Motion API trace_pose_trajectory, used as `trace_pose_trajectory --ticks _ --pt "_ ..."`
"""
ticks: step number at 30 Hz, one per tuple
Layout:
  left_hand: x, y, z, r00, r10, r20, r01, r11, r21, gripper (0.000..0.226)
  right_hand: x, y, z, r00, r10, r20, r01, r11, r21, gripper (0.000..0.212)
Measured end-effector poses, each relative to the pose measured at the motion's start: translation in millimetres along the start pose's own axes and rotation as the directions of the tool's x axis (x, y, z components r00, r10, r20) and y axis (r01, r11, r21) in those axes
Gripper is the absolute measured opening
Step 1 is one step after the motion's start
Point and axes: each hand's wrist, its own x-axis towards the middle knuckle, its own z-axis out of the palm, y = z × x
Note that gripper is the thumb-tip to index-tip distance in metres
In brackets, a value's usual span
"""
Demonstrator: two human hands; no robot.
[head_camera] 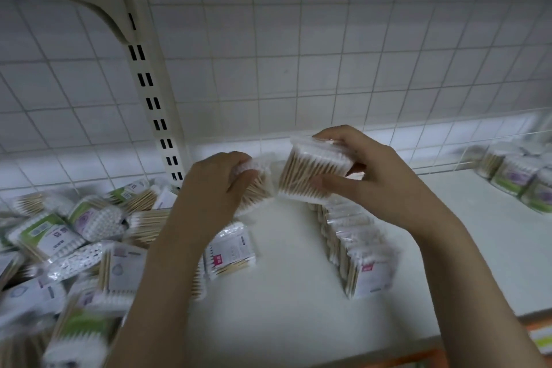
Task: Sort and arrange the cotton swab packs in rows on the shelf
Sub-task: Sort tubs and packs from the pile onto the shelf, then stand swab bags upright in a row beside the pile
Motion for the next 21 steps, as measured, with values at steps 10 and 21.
trace_pose_trajectory --ticks 10,21 --pt "-29 34 23 1.0 -0.004 -0.016 0.001 0.989 -0.15 0.028 -75 7 -34 0.989 0.091 0.114 -0.08 0.992 -0.097 0.033" --pt "-49 49 53 0.997 -0.041 0.067 0.053 0.98 -0.189 0.034 -103 42 -26 0.964 0.219 0.152 -0.169 0.943 -0.287 0.032"
